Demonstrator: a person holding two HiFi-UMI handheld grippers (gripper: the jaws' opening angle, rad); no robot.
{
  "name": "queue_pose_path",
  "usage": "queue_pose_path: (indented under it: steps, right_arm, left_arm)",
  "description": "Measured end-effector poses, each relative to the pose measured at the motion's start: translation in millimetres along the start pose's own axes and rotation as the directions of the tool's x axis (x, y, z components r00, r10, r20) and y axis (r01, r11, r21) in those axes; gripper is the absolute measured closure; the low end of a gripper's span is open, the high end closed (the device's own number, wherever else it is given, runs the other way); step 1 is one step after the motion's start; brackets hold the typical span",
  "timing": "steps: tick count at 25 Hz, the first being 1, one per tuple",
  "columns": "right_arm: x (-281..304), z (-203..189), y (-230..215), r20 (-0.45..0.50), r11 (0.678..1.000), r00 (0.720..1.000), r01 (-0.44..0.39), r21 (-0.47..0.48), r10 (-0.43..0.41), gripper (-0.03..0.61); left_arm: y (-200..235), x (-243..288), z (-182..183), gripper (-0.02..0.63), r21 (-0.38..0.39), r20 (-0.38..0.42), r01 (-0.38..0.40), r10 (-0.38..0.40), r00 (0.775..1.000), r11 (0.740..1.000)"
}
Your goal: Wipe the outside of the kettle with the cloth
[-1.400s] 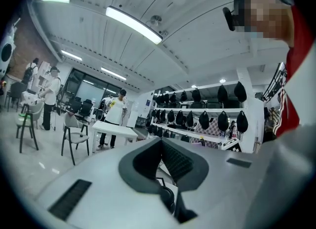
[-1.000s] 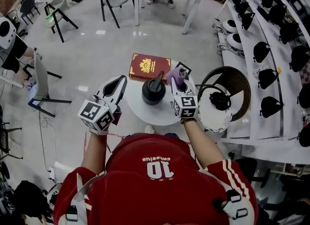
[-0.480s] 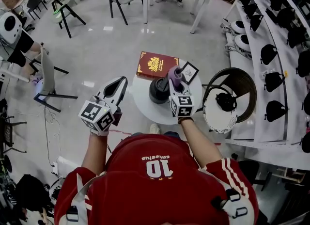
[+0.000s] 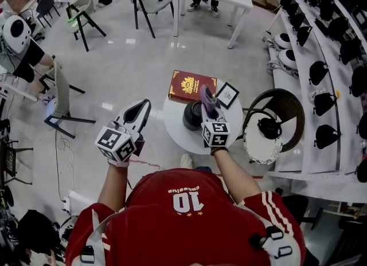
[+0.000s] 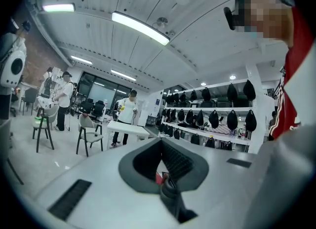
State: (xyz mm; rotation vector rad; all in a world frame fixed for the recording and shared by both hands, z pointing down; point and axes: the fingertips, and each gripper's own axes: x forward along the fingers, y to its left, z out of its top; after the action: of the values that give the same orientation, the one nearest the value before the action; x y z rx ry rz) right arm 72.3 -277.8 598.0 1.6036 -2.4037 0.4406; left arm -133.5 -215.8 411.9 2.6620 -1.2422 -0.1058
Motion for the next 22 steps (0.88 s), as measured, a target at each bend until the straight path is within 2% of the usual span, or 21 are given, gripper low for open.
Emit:
queue_pose_path:
  steps: [22]
  right_arm:
    - [3.7, -2.1, 40.6, -0.02, 0.999, 0.999, -0.044, 0.032, 0.044, 0.534]
  left_arm:
    - [14.1, -15.5, 3.5, 0.607, -0.013, 0.004, 0.013, -0.013, 1.0, 1.0]
